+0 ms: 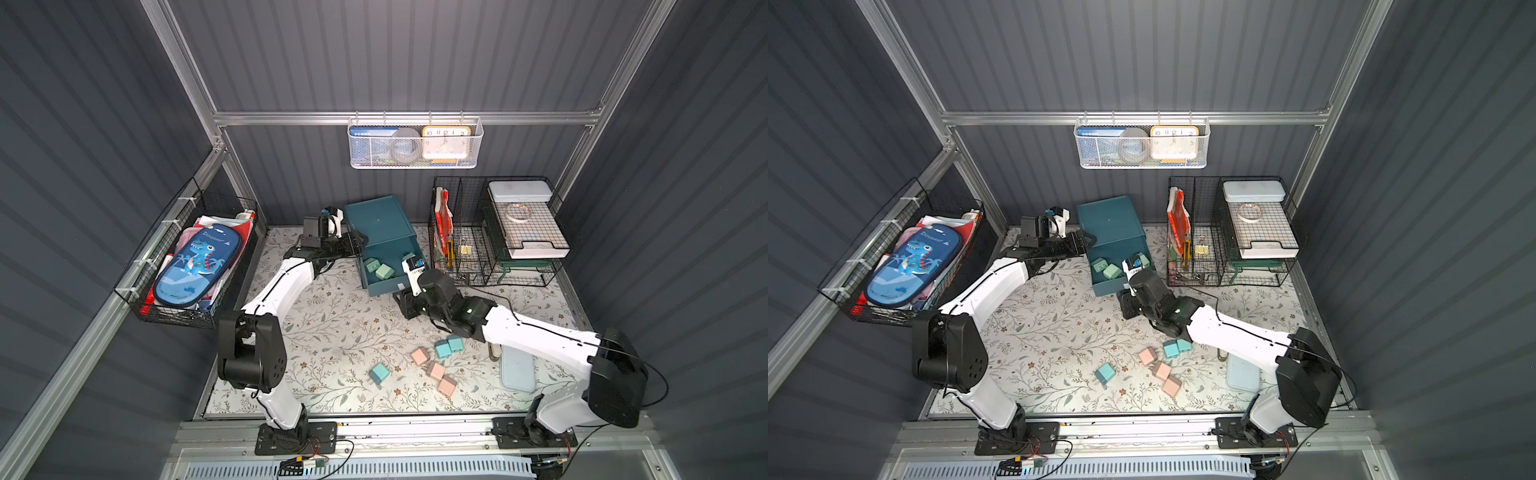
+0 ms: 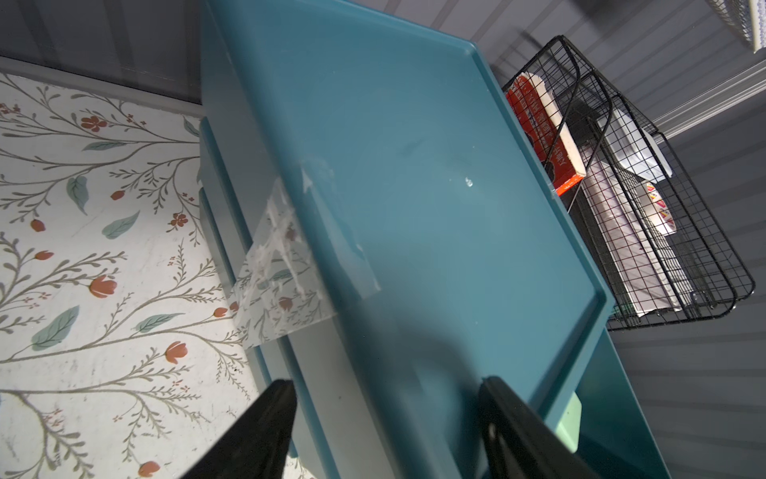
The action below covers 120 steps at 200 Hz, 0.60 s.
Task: Place the plugs into the drawer by color
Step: Place the plug in the drawer, then close the drawer in the storage box.
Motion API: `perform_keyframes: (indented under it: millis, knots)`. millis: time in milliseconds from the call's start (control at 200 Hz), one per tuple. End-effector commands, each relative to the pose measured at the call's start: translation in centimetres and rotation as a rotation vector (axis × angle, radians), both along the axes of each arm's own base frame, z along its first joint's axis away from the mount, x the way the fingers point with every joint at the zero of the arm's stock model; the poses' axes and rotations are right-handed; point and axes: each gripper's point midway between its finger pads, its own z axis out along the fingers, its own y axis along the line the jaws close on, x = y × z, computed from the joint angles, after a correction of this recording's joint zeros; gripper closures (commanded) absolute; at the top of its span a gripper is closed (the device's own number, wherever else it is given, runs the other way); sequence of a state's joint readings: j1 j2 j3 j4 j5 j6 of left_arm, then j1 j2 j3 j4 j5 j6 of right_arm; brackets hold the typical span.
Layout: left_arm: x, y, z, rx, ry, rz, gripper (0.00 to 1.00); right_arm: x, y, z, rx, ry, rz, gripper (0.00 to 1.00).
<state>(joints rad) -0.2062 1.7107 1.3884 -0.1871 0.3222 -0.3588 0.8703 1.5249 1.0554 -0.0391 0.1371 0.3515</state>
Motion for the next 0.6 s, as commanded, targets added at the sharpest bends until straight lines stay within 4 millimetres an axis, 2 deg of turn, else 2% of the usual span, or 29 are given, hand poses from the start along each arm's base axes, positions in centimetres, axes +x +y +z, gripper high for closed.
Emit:
perform_keyframes:
  millis: [0,110,290,595]
  knots:
    - [-0.3,0.1,-2.5,0.015,0.068,-0.002,0.27,1.8,1.0,1.5,0.095,-0.069,-0.052,0.60]
    - [-0.3,0.1,-2.8,0.017,0.073,-0.002,0.27,2.9,1.2,1.3,0.084,-0.086,-0.068,0.61]
    - [-0.2,0.0,-3.1,0.015,0.080,-0.003,0.30,4.7,1.2,2.6,0.096,-0.137,-0.097,0.62]
    - [-0.8,-0.6,-2.8,-0.009,0.079,-0.029,0.50,7.5,1.4,3.8,0.103,-0.181,-0.128,0.62]
